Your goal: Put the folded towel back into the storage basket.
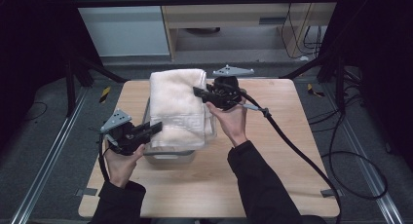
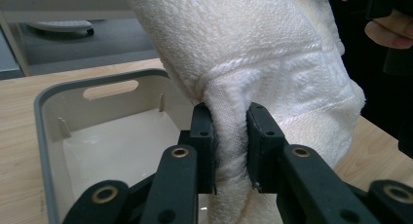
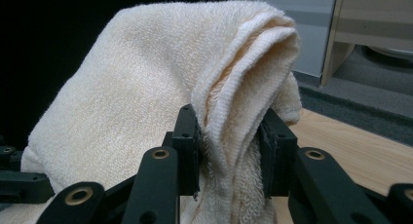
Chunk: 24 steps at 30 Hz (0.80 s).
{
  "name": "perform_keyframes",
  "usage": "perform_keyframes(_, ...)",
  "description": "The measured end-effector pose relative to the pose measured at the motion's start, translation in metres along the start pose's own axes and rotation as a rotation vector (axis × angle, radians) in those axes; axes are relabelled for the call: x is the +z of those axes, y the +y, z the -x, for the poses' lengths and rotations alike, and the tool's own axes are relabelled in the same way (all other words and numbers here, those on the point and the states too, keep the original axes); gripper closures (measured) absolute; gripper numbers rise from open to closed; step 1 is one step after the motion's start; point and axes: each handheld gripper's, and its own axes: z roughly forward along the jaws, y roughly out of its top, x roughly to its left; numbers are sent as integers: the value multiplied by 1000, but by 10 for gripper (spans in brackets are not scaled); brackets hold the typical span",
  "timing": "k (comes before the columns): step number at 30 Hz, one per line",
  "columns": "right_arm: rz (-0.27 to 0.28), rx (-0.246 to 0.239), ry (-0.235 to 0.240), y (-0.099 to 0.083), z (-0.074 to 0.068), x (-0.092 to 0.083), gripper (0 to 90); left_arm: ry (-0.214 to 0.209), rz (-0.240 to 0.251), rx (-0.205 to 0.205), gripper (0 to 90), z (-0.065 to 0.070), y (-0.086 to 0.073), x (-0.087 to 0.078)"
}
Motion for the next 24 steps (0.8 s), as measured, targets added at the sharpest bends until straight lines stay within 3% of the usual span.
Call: perform_keyframes(24, -13, 19, 12, 0, -11, 54, 661, 94, -20, -53, 748, -39, -7, -4)
